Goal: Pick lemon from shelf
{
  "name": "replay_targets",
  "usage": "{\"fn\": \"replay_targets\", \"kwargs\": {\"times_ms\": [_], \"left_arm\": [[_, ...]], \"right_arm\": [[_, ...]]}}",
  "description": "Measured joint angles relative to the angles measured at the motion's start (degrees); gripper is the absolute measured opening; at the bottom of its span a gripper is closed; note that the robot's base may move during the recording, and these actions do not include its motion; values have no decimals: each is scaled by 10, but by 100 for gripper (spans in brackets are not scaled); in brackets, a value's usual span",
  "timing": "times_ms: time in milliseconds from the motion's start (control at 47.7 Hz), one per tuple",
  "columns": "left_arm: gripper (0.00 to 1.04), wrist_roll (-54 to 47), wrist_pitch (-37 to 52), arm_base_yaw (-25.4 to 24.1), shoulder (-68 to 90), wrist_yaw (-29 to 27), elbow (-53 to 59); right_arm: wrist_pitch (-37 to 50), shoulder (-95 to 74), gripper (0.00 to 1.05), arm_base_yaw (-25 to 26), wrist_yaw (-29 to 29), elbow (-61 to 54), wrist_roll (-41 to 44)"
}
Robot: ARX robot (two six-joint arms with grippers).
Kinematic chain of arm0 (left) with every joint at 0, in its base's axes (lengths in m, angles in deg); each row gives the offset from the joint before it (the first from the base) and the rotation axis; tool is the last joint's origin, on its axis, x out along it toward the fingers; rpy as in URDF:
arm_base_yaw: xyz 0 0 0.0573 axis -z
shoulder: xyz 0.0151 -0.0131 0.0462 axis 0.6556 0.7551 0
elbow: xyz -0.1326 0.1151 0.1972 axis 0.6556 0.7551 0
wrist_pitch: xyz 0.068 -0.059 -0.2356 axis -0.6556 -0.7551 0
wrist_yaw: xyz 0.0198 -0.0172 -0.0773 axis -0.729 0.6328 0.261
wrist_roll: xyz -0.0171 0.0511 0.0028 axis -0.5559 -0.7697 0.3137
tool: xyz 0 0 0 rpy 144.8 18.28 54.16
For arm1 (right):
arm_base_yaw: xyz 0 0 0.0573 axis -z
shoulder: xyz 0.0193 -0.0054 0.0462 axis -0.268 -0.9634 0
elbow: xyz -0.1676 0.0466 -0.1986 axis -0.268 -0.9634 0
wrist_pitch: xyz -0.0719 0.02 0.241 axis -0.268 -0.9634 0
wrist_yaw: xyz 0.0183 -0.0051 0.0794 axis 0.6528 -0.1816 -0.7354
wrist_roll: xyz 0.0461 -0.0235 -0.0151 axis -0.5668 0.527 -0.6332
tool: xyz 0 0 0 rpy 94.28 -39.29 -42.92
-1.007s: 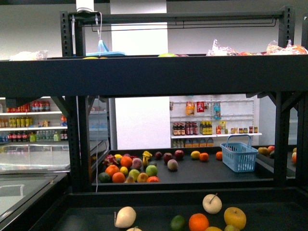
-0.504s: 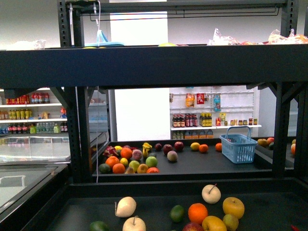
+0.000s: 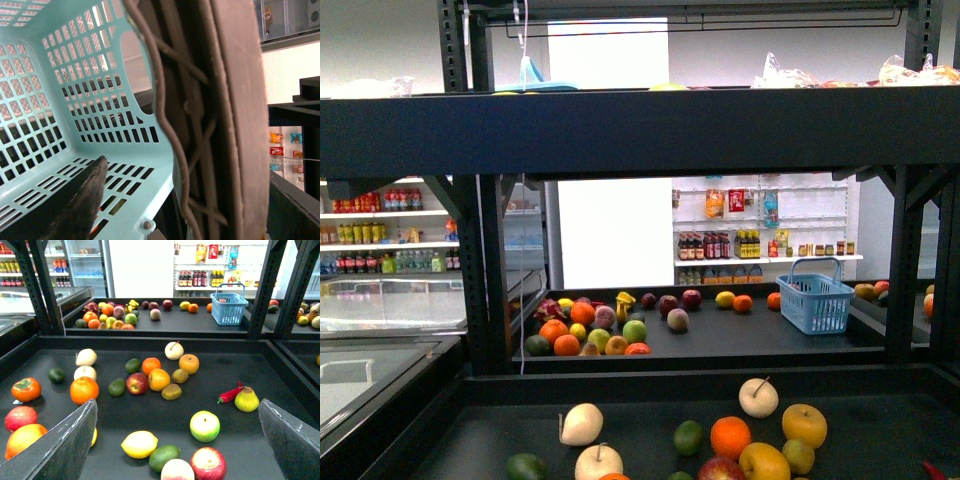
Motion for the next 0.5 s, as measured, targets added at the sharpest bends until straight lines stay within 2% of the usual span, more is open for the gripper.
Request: {"fn": "replay_targets", "kwargs": {"times_ms": [63,294,399,504], "left_arm": [[60,-5,-2,0,6,-2,-13],[24,6,5,-3,6,4,-21],[17,22,7,-5,5,15,-21],[16,7,7,-9,4,17,-20]], "right_arm": [[0,0,97,0,0,0,0],[0,0,97,0,0,0,0],[0,0,97,0,0,0,0],[0,0,97,0,0,0,0]]}}
